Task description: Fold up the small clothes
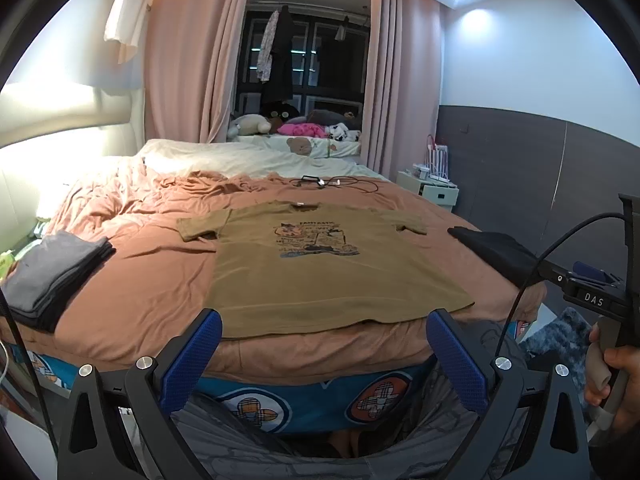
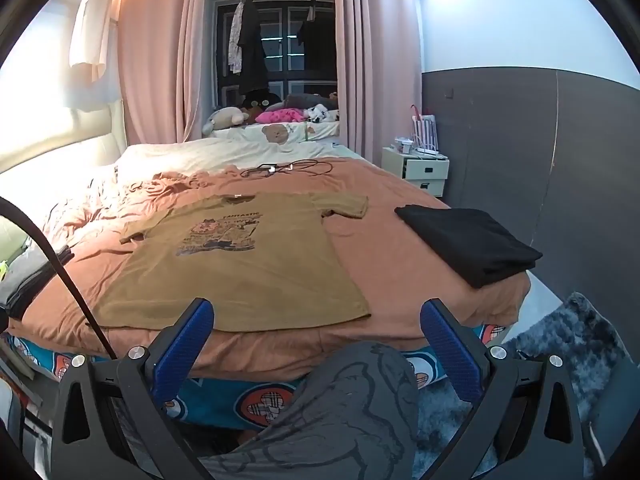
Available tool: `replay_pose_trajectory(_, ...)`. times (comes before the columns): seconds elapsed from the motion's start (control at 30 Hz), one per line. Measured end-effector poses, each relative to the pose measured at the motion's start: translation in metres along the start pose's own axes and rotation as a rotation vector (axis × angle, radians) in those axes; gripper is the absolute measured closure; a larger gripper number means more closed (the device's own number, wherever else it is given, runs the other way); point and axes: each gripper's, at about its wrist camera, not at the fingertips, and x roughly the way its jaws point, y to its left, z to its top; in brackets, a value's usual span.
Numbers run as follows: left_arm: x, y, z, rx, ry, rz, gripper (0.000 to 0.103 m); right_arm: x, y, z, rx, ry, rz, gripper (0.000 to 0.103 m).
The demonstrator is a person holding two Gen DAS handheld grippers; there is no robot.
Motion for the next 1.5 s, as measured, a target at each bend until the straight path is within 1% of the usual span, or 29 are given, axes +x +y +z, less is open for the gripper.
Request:
replay_pose_trajectory(0.73, -0.0027, -0.0002, 0.0007, -0.003, -0.011, -0.003, 0.0, -0.0019, -0.0015, -0.004, -0.002, -0.024, 0.006, 0.0)
replay_pose_trajectory(1.5, -0.0079, 0.0036, -0.0024, -0.009, -0.017, -0.007, 0.0, -0.0018, 0.0037, -0.0094, -0.002, -0.026, 0.006, 0.0)
